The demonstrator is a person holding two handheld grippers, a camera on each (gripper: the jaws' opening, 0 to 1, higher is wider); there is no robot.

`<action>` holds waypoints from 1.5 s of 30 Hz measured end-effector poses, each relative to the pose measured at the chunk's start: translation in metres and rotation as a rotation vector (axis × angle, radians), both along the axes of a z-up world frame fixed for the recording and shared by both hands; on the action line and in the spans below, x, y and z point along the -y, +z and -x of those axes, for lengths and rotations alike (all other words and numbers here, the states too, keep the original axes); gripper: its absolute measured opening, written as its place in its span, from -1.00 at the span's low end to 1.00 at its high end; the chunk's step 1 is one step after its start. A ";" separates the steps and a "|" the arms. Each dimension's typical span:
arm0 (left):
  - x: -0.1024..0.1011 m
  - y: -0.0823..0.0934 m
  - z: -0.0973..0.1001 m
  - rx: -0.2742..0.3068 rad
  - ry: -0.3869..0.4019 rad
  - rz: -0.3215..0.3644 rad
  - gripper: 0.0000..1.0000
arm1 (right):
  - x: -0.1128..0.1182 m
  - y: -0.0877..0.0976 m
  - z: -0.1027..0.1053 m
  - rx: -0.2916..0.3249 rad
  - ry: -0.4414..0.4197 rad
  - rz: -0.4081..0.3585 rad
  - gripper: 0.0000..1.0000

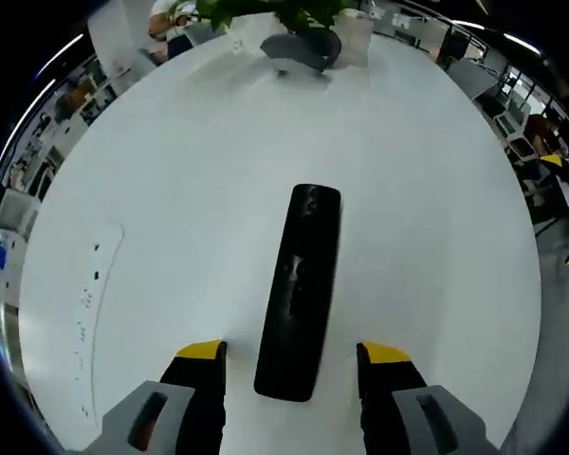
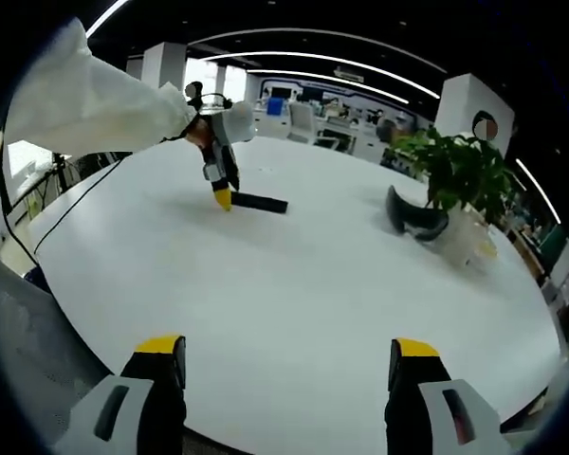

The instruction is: Press the specified remote control buttons in sequence, fully releasing each button before pressing the next.

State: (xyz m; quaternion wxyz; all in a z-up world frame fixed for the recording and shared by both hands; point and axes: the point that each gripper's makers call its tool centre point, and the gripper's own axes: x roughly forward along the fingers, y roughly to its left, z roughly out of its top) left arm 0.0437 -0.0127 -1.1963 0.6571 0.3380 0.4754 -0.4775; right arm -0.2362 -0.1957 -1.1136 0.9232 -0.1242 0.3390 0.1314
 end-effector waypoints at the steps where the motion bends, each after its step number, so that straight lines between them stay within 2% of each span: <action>1: 0.000 0.000 0.000 0.000 -0.001 0.001 0.13 | 0.000 0.000 0.000 -0.001 0.001 0.001 0.75; 4: -0.002 0.001 0.001 0.006 -0.008 0.018 0.10 | -0.001 0.000 0.000 0.001 0.004 0.002 0.75; 11: 0.000 0.001 0.007 0.007 -0.062 -0.003 -0.22 | 0.000 0.002 0.000 0.008 0.001 0.004 0.75; 15: 0.000 0.001 0.008 0.018 -0.072 -0.002 -0.53 | 0.001 0.003 0.000 0.014 -0.007 0.000 0.75; 29: 0.001 0.001 0.015 0.025 -0.093 -0.041 -0.54 | 0.003 0.006 0.000 0.035 -0.011 -0.003 0.75; 37: 0.001 0.000 0.029 0.019 -0.105 -0.087 -0.54 | 0.003 0.009 0.000 0.047 -0.016 -0.015 0.75; 45: 0.001 0.000 0.045 0.021 -0.102 -0.087 -0.54 | 0.000 0.010 0.000 0.050 -0.007 -0.026 0.71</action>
